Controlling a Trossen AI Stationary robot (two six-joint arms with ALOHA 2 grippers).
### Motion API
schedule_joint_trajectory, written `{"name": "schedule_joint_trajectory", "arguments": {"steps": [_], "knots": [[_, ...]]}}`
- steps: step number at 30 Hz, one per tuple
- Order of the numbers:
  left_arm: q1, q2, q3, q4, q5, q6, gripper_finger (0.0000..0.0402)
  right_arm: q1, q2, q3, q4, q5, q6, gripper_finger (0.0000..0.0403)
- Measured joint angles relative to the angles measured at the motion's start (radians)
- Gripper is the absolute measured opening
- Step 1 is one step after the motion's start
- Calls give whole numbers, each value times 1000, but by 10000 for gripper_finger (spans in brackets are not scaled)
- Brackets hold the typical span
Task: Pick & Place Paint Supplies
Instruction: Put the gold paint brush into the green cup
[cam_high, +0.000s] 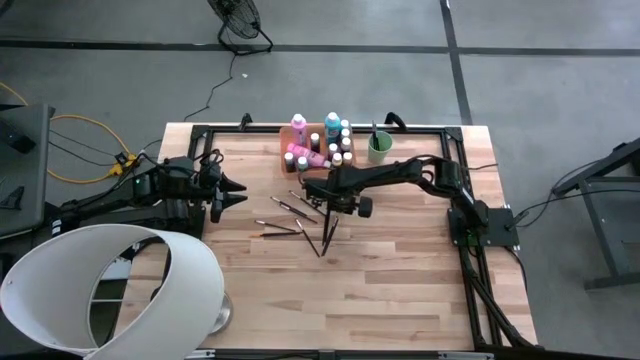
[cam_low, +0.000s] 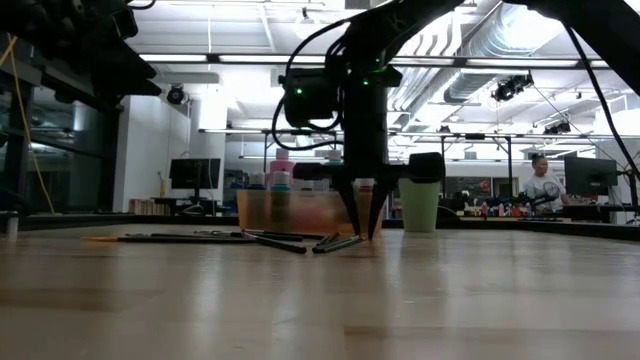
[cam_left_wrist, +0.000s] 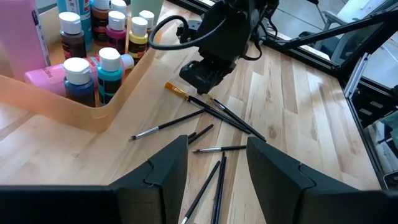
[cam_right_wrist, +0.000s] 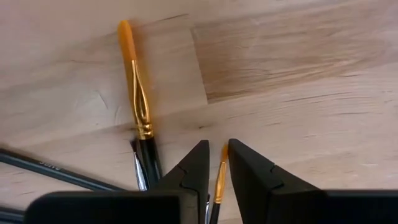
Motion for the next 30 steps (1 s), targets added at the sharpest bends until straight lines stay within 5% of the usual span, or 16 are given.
{"name": "schedule_joint_trajectory", "arguments": {"steps": [18,30], "knots": [[0,0,0,-2,1,0,161,10,2,-45,51,-18,-32,51],[0,0,0,-3,5,0,161,12,2,-47,47,-17,-69,4]]}}
